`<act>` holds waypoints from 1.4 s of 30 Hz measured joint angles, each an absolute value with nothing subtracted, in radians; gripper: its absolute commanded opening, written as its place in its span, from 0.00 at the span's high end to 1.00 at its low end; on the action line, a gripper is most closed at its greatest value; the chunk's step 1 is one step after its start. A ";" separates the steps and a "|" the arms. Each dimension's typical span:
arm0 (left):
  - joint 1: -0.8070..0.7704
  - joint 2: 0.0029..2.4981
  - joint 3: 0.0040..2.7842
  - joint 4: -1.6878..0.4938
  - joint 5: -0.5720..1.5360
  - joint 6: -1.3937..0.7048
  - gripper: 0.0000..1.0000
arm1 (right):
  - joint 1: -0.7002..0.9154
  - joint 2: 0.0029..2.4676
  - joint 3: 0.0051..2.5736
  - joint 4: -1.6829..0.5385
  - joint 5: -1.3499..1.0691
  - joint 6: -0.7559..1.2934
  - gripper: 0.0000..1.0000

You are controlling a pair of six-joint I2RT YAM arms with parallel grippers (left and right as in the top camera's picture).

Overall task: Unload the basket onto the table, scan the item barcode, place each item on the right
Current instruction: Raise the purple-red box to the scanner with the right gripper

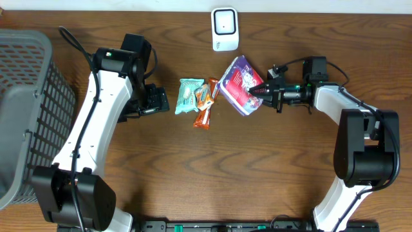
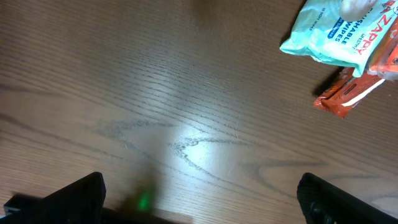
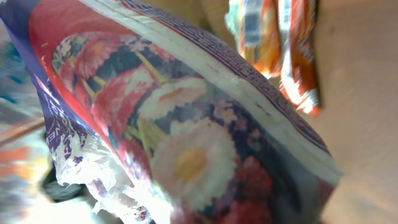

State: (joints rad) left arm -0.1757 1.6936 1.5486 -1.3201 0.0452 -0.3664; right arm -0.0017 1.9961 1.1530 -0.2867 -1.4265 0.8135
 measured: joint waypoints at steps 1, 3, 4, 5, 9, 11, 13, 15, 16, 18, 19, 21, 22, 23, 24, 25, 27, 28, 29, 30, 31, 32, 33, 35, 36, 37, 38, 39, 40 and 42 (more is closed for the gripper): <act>-0.176 1.694 1.549 -1.320 0.045 -0.366 0.02 | -0.002 1.996 1.153 -0.278 -1.442 0.842 0.99; -0.176 1.694 1.549 -1.320 0.045 -0.366 0.02 | -0.001 1.996 1.153 -0.232 -1.451 0.878 0.99; -0.176 1.694 1.549 -1.320 0.045 -0.366 0.02 | 0.000 1.996 1.153 -0.210 -1.447 0.886 0.99; -0.176 1.694 1.549 -1.320 0.045 -0.366 0.02 | 0.002 1.996 1.153 -0.195 -1.438 0.893 0.99; -0.176 1.694 1.549 -1.320 0.045 -0.366 0.02 | 0.029 1.996 1.151 -0.067 -1.356 0.983 0.99; -0.176 1.694 1.549 -1.320 0.045 -0.366 0.02 | 0.053 1.996 1.150 0.082 -1.294 1.035 0.99; -0.176 1.694 1.549 -1.320 0.045 -0.366 0.02 | 0.079 1.996 1.155 0.219 -1.211 1.090 0.98; -0.176 1.694 1.549 -1.320 0.045 -0.366 0.02 | 0.102 1.996 1.172 0.267 -1.114 1.127 0.99; -0.176 1.694 1.549 -1.320 0.045 -0.366 0.02 | 0.112 1.996 1.183 0.272 -1.060 1.137 0.98; -0.176 1.694 1.549 -1.320 0.045 -0.366 0.02 | 0.134 1.996 1.220 0.262 -0.929 1.144 0.98; -0.176 1.694 1.549 -1.320 0.045 -0.366 0.02 | 0.140 1.996 1.240 0.250 -0.881 1.143 0.98; -0.176 1.694 1.549 -1.320 0.045 -0.366 0.02 | 0.156 1.996 1.295 0.223 -0.759 1.144 0.99; -0.176 1.694 1.549 -1.320 0.045 -0.366 0.02 | 0.162 1.996 1.323 0.207 -0.706 1.142 0.98; -0.176 1.694 1.549 -1.320 0.045 -0.366 0.02 | 0.165 1.996 1.346 0.195 -0.672 1.139 0.98; -0.176 1.694 1.549 -1.320 0.045 -0.366 0.02 | 0.176 1.996 1.393 0.163 -0.607 1.132 0.99; -0.176 1.694 1.549 -1.320 0.045 -0.366 0.02 | 0.188 1.998 1.454 0.114 -0.544 1.117 0.98; -0.176 1.694 1.549 -1.319 0.045 -0.366 0.02 | 0.204 2.005 1.523 0.062 -0.485 1.092 0.99; -0.176 1.694 1.549 -1.320 0.045 -0.366 0.02 | 0.215 2.015 1.567 0.033 -0.455 1.075 0.99; -0.176 1.694 1.549 -1.320 0.045 -0.366 0.02 | 0.224 2.028 1.608 0.019 -0.433 1.060 0.99; -0.176 1.694 1.549 -1.320 0.045 -0.366 0.02 | 0.233 2.044 1.645 0.017 -0.418 1.047 0.99; -0.176 1.694 1.549 -1.320 0.045 -0.366 0.02 | 0.243 2.073 1.693 0.019 -0.400 1.031 0.99; -0.176 1.694 1.549 -1.320 0.045 -0.366 0.02 | 0.248 2.093 1.716 0.017 -0.392 1.028 0.99; -0.176 1.694 1.549 -1.320 0.045 -0.366 0.02 | 0.252 2.115 1.734 0.018 -0.387 1.025 0.99; -0.176 1.694 1.549 -1.320 0.045 -0.366 0.02 | 0.254 2.164 1.756 0.025 -0.383 1.026 0.99; -0.176 1.694 1.549 -1.320 0.045 -0.366 0.02 | 0.252 2.191 1.758 0.036 -0.383 1.026 0.99; -0.176 1.694 1.549 -1.320 0.045 -0.366 0.02 | 0.249 2.216 1.758 0.046 -0.384 1.026 0.99; -0.176 1.694 1.549 -1.320 0.045 -0.366 0.02 | 0.245 2.243 1.757 0.050 -0.387 1.026 0.99; -0.176 1.694 1.549 -1.320 0.045 -0.366 0.02 | 0.241 2.261 1.757 0.046 -0.389 1.026 0.99; -0.176 1.694 1.549 -1.320 0.045 -0.366 0.02 | 0.235 2.281 1.757 0.043 -0.393 1.025 0.99; -0.176 1.694 1.549 -1.320 0.045 -0.366 0.02 | 0.220 2.296 1.755 0.036 -0.405 1.018 0.99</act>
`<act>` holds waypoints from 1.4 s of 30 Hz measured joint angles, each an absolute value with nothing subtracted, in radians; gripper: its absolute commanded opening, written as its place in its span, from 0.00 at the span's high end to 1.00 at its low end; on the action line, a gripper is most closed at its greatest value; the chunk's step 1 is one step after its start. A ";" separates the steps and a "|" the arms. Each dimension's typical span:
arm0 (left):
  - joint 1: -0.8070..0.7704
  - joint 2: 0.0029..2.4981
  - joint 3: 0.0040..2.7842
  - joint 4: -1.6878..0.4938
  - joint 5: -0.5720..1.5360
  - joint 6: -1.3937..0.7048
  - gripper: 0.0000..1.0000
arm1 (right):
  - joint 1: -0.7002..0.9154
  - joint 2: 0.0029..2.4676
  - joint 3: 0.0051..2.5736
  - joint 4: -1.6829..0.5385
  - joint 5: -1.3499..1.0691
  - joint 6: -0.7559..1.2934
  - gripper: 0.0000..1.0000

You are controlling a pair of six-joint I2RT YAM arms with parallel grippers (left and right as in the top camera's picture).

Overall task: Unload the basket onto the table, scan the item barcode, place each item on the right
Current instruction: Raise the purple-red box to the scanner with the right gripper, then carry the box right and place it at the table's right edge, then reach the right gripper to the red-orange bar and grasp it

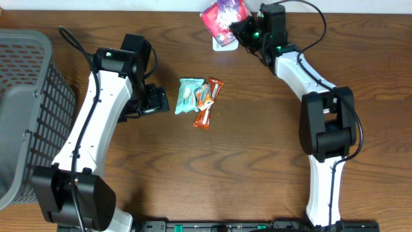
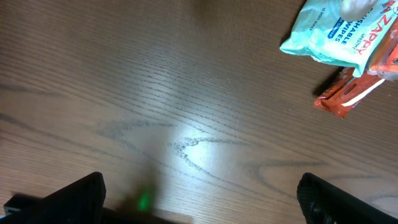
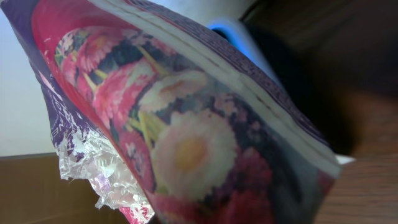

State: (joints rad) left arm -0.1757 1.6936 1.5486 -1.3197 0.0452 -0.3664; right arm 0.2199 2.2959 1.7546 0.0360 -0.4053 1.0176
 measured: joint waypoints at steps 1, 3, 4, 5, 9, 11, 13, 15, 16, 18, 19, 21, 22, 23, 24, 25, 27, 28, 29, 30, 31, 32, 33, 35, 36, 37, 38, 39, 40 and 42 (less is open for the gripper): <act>-0.176 1.694 1.549 -1.320 0.045 -0.366 0.02 | 0.209 2.296 1.752 0.033 -0.415 1.014 0.99; -0.176 1.694 1.549 -1.320 0.045 -0.366 0.02 | 0.182 2.281 1.752 0.038 -0.437 1.006 0.99; -0.176 1.694 1.549 -1.320 0.045 -0.366 0.02 | 0.164 2.268 1.752 0.031 -0.450 1.000 0.99; -0.176 1.694 1.549 -1.320 0.045 -0.366 0.02 | 0.139 2.246 1.752 0.015 -0.464 0.991 0.99; -0.176 1.694 1.548 -1.320 0.045 -0.366 0.02 | -0.007 2.098 1.757 -0.191 -0.482 0.932 0.99; -0.176 1.694 1.548 -1.320 0.045 -0.366 0.02 | -0.091 2.024 1.764 -0.350 -0.466 0.875 0.99; -0.176 1.694 1.548 -1.320 0.045 -0.366 0.02 | -0.192 1.968 1.767 -0.474 -0.448 0.796 0.99; -0.176 1.694 1.548 -1.320 0.045 -0.366 0.02 | -0.290 1.944 1.774 -0.580 -0.429 0.708 0.99; -0.176 1.694 1.548 -1.320 0.045 -0.366 0.02 | -0.333 1.942 1.775 -0.628 -0.416 0.668 0.99; -0.176 1.694 1.548 -1.320 0.045 -0.366 0.02 | -0.405 1.955 1.775 -0.715 -0.387 0.607 0.96; -0.176 1.694 1.548 -1.320 0.045 -0.366 0.02 | -0.434 1.967 1.774 -0.744 -0.374 0.580 0.83; -0.176 1.694 1.548 -1.320 0.045 -0.366 0.02 | -0.482 2.000 1.773 -0.772 -0.354 0.536 0.34; -0.176 1.694 1.548 -1.320 0.045 -0.366 0.02 | -0.499 2.014 1.773 -0.780 -0.351 0.515 0.15; -0.176 1.694 1.548 -1.320 0.045 -0.366 0.02 | -0.515 2.029 1.773 -0.791 -0.348 0.497 0.09; -0.176 1.694 1.548 -1.320 0.045 -0.366 0.02 | -0.531 2.042 1.773 -0.799 -0.347 0.484 0.07; -0.176 1.694 1.548 -1.320 0.045 -0.366 0.02 | -0.545 2.054 1.773 -0.808 -0.348 0.472 0.09; -0.176 1.694 1.548 -1.320 0.045 -0.366 0.02 | -0.569 2.068 1.772 -0.833 -0.359 0.452 0.13; -0.176 1.694 1.548 -1.320 0.045 -0.366 0.02 | -0.579 2.069 1.772 -0.842 -0.372 0.443 0.13; -0.176 1.694 1.548 -1.320 0.045 -0.366 0.02 | -0.587 2.069 1.771 -0.850 -0.390 0.435 0.13; -0.176 1.694 1.548 -1.320 0.045 -0.366 0.02 | -0.593 2.066 1.771 -0.854 -0.407 0.430 0.12; -0.176 1.694 1.548 -1.320 0.045 -0.366 0.02 | -0.597 2.060 1.771 -0.858 -0.424 0.427 0.12; -0.176 1.694 1.548 -1.320 0.045 -0.366 0.02 | -0.598 2.054 1.771 -0.862 -0.437 0.423 0.12; -0.176 1.694 1.548 -1.320 0.045 -0.366 0.02 | -0.598 2.044 1.771 -0.870 -0.455 0.416 0.12; -0.176 1.694 1.548 -1.320 0.045 -0.366 0.02 | -0.592 2.009 1.771 -0.885 -0.501 0.392 0.12; -0.176 1.694 1.548 -1.320 0.045 -0.366 0.02 | -0.585 1.984 1.771 -0.901 -0.527 0.374 0.10; -0.176 1.694 1.548 -1.320 0.045 -0.366 0.02 | -0.574 1.953 1.771 -0.922 -0.555 0.353 0.07; -0.176 1.694 1.548 -1.320 0.045 -0.366 0.02 | -0.558 1.919 1.771 -0.942 -0.580 0.331 0.04; -0.176 1.694 1.548 -1.320 0.045 -0.366 0.02 | -0.537 1.884 1.771 -0.964 -0.602 0.307 0.01; -0.176 1.694 1.548 -1.320 0.046 -0.366 0.02 | -0.510 1.848 1.771 -0.987 -0.622 0.282 0.01; -0.176 1.694 1.548 -1.320 0.046 -0.366 0.02 | -0.440 1.787 1.772 -1.038 -0.656 0.231 0.01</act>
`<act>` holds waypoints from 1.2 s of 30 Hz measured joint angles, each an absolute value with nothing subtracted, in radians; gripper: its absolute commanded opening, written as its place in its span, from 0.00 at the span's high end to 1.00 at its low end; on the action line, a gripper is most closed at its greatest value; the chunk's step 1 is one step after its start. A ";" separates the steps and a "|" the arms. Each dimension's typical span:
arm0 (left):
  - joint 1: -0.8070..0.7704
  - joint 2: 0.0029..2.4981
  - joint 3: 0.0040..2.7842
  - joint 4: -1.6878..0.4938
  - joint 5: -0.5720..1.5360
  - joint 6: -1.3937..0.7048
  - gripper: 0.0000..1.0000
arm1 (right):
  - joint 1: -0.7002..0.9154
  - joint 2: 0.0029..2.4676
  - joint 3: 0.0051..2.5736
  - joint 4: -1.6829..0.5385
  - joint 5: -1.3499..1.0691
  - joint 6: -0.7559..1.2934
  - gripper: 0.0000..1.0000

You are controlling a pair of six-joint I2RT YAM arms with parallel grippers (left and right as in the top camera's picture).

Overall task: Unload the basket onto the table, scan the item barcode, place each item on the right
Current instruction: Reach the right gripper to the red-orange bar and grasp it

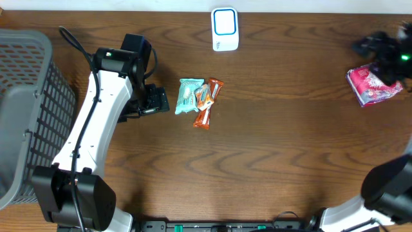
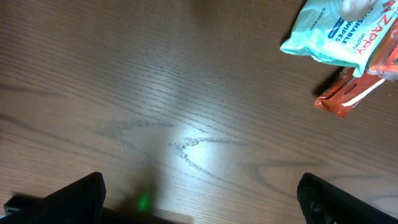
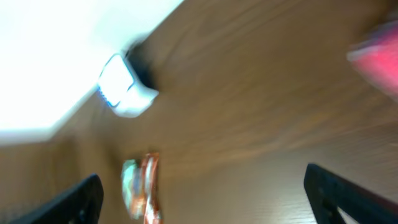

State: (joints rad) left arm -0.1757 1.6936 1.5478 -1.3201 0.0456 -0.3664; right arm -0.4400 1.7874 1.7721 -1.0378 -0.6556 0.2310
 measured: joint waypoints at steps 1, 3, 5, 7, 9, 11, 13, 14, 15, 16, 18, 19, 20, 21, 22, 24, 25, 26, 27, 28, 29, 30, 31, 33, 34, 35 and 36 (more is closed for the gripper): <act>-0.176 1.694 1.548 -1.320 0.046 -0.366 0.02 | -0.397 1.767 1.773 -1.069 -0.668 0.207 0.02; -0.176 1.694 1.548 -1.320 0.046 -0.366 0.02 | -0.310 1.750 1.774 -1.119 -0.686 0.173 0.04; -0.176 1.694 1.548 -1.320 0.046 -0.366 0.02 | -0.210 1.761 1.773 -1.145 -0.685 0.150 0.04; -0.176 1.694 1.548 -1.320 0.045 -0.366 0.02 | -0.127 1.782 1.767 -1.143 -0.675 0.139 0.05; -0.176 1.694 1.548 -1.320 0.045 -0.366 0.02 | -0.045 1.806 1.752 -1.137 -0.663 0.133 0.16; -0.176 1.694 1.548 -1.320 0.045 -0.366 0.02 | 0.044 1.834 1.724 -1.098 -0.652 0.134 0.33; -0.176 1.694 1.548 -1.320 0.045 -0.366 0.02 | 0.121 1.864 1.700 -1.034 -0.642 0.158 0.40; -0.176 1.694 1.548 -1.320 0.045 -0.366 0.02 | 0.159 1.884 1.692 -1.000 -0.636 0.179 0.43; -0.176 1.694 1.548 -1.320 0.045 -0.366 0.02 | 0.194 1.905 1.687 -0.968 -0.628 0.207 0.45; -0.176 1.694 1.548 -1.320 0.045 -0.366 0.02 | 0.227 1.927 1.685 -0.934 -0.620 0.239 0.45; -0.176 1.694 1.548 -1.320 0.045 -0.366 0.02 | 0.286 1.972 1.681 -0.878 -0.604 0.310 0.48; -0.176 1.694 1.548 -1.320 0.045 -0.366 0.02 | 0.304 1.988 1.680 -0.852 -0.598 0.336 0.50; -0.176 1.694 1.548 -1.320 0.045 -0.366 0.02 | 0.323 2.008 1.680 -0.820 -0.592 0.366 0.52; -0.176 1.694 1.548 -1.320 0.045 -0.366 0.02 | 0.339 2.024 1.680 -0.799 -0.587 0.392 0.53; -0.176 1.694 1.548 -1.320 0.045 -0.366 0.02 | 0.353 2.041 1.680 -0.778 -0.584 0.418 0.55; -0.176 1.694 1.548 -1.320 0.045 -0.366 0.02 | 0.381 2.075 1.679 -0.744 -0.579 0.461 0.57; -0.176 1.694 1.548 -1.320 0.045 -0.366 0.02 | 0.393 2.093 1.679 -0.729 -0.576 0.475 0.59; -0.176 1.694 1.548 -1.320 0.045 -0.366 0.02 | 0.406 2.114 1.679 -0.714 -0.574 0.490 0.59; -0.176 1.694 1.548 -1.320 0.045 -0.366 0.02 | 0.416 2.128 1.679 -0.702 -0.572 0.502 0.60; -0.176 1.694 1.548 -1.320 0.045 -0.366 0.02 | 0.427 2.147 1.679 -0.688 -0.570 0.512 0.61; -0.176 1.694 1.548 -1.320 0.045 -0.366 0.02 | 0.439 2.169 1.679 -0.674 -0.575 0.514 0.63; -0.176 1.694 1.548 -1.320 0.045 -0.366 0.02 | 0.446 2.185 1.679 -0.666 -0.579 0.513 0.63; -0.176 1.694 1.548 -1.320 0.045 -0.366 0.02 | 0.456 2.203 1.679 -0.661 -0.589 0.507 0.63; -0.176 1.694 1.548 -1.320 0.045 -0.366 0.02 | 0.468 2.233 1.678 -0.661 -0.619 0.488 0.66; -0.176 1.694 1.548 -1.320 0.045 -0.366 0.02 | 0.476 2.241 1.675 -0.661 -0.636 0.477 0.66; -0.176 1.694 1.548 -1.320 0.045 -0.366 0.02 | 0.482 2.247 1.673 -0.662 -0.648 0.467 0.66; -0.176 1.694 1.548 -1.320 0.045 -0.366 0.02 | 0.487 2.248 1.672 -0.663 -0.663 0.458 0.66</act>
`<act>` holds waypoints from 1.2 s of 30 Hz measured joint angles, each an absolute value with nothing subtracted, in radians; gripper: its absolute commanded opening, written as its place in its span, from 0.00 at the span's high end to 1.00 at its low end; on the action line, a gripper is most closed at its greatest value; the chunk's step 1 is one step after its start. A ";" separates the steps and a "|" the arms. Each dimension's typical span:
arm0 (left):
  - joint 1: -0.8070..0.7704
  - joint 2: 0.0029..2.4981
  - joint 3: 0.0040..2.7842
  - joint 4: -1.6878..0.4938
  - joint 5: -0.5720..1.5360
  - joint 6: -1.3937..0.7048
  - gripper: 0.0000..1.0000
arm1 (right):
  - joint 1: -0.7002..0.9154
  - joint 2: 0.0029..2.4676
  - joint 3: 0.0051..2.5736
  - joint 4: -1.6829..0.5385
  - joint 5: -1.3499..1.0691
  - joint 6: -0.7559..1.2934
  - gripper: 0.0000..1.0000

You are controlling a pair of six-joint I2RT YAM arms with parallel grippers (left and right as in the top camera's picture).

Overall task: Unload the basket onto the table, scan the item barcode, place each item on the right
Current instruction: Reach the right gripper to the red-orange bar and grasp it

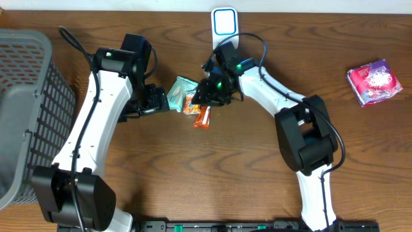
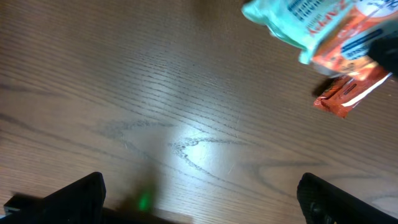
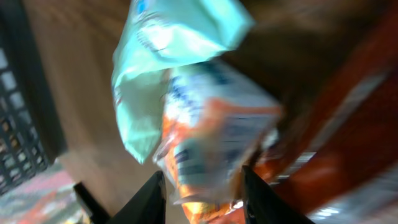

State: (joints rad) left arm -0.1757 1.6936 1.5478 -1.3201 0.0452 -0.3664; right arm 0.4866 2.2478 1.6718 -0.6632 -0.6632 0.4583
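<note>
An orange and white snack packet sits between the fingers of my right gripper in the pile at the table's middle. Up close the packet fills the gap of the right gripper, which is shut on it. A teal wipes packet leans against its left side, and an orange bar lies just below. The white scanner stands at the back edge. My left gripper is open and empty over bare wood, left of the pile.
A purple flower-print packet lies at the far right of the table. A grey mesh basket fills the left edge. The left wrist view shows the teal packet and the orange bar at its upper right.
My right gripper was open at the far right by the flower-print packet. It is now at the middle pile, shut on the orange and white packet. The teal packet has shifted left and tilted.
My right gripper held the flower-print packet beside the pile, then held it up at the scanner. Later that packet lay on the table at the far right with the gripper open. Now the gripper is shut on the orange and white packet. The left arm stayed still.
</note>
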 measured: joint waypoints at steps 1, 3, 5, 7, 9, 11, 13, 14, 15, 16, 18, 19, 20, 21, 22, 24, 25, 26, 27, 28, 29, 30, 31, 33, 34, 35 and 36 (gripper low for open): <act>-0.176 1.694 1.548 -1.320 0.045 -0.366 0.02 | 0.490 2.247 1.672 -0.663 -0.674 0.453 0.66; -0.176 1.694 1.548 -1.320 0.045 -0.366 0.02 | 0.492 2.240 1.673 -0.663 -0.698 0.437 0.64; -0.176 1.694 1.548 -1.320 0.045 -0.366 0.02 | 0.488 2.225 1.673 -0.667 -0.702 0.429 0.58; -0.176 1.694 1.548 -1.320 0.045 -0.366 0.02 | 0.481 2.199 1.673 -0.677 -0.683 0.430 0.52; -0.176 1.694 1.548 -1.320 0.045 -0.366 0.02 | 0.472 2.164 1.673 -0.701 -0.638 0.447 0.48; -0.176 1.694 1.548 -1.320 0.045 -0.366 0.02 | 0.456 2.124 1.673 -0.731 -0.570 0.472 0.48; -0.176 1.694 1.548 -1.320 0.045 -0.366 0.02 | 0.440 2.096 1.675 -0.749 -0.506 0.498 0.49; -0.176 1.694 1.548 -1.320 0.045 -0.366 0.02 | 0.434 2.091 1.676 -0.752 -0.481 0.508 0.50; -0.176 1.694 1.548 -1.320 0.045 -0.366 0.02 | 0.428 2.091 1.680 -0.756 -0.459 0.516 0.52; -0.176 1.694 1.548 -1.320 0.045 -0.366 0.02 | 0.424 2.093 1.680 -0.759 -0.442 0.523 0.53; -0.176 1.694 1.548 -1.320 0.045 -0.366 0.02 | 0.426 2.105 1.680 -0.767 -0.424 0.530 0.56; -0.176 1.694 1.548 -1.320 0.045 -0.366 0.02 | 0.429 2.111 1.680 -0.767 -0.419 0.533 0.56; -0.176 1.694 1.548 -1.320 0.045 -0.366 0.02 | 0.435 2.118 1.680 -0.767 -0.415 0.535 0.56; -0.176 1.694 1.548 -1.320 0.045 -0.366 0.02 | 0.443 2.128 1.680 -0.766 -0.410 0.533 0.55; -0.176 1.694 1.548 -1.320 0.045 -0.366 0.02 | 0.453 2.137 1.680 -0.762 -0.408 0.530 0.55; -0.176 1.694 1.548 -1.320 0.045 -0.366 0.02 | 0.478 2.149 1.680 -0.756 -0.397 0.522 0.57; -0.176 1.694 1.548 -1.320 0.045 -0.366 0.02 | 0.492 2.151 1.680 -0.755 -0.382 0.522 0.57; -0.176 1.694 1.548 -1.320 0.045 -0.366 0.02 | 0.505 2.151 1.680 -0.755 -0.367 0.522 0.57; -0.176 1.694 1.548 -1.320 0.045 -0.366 0.02 | 0.518 2.151 1.680 -0.757 -0.347 0.523 0.59; -0.176 1.694 1.548 -1.320 0.045 -0.366 0.02 | 0.532 2.151 1.680 -0.764 -0.324 0.527 0.59; -0.176 1.694 1.548 -1.320 0.045 -0.366 0.02 | 0.544 2.151 1.680 -0.773 -0.300 0.534 0.59; -0.176 1.694 1.548 -1.320 0.045 -0.366 0.02 | 0.554 2.151 1.680 -0.785 -0.277 0.539 0.59; -0.176 1.694 1.548 -1.320 0.045 -0.366 0.02 | 0.562 2.152 1.680 -0.791 -0.257 0.542 0.59; -0.176 1.694 1.548 -1.320 0.045 -0.366 0.02 | 0.570 2.153 1.680 -0.791 -0.228 0.546 0.61; -0.176 1.694 1.548 -1.320 0.045 -0.366 0.02 | 0.571 2.157 1.680 -0.793 -0.218 0.549 0.62; -0.176 1.694 1.548 -1.320 0.045 -0.366 0.02 | 0.571 2.161 1.680 -0.793 -0.208 0.551 0.63; -0.176 1.694 1.548 -1.320 0.045 -0.366 0.02 | 0.571 2.168 1.680 -0.795 -0.202 0.553 0.63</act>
State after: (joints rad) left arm -0.1757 1.6936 1.5478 -1.3201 0.0452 -0.3664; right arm 0.5709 2.1681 1.6802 -0.7948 -0.2020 0.5526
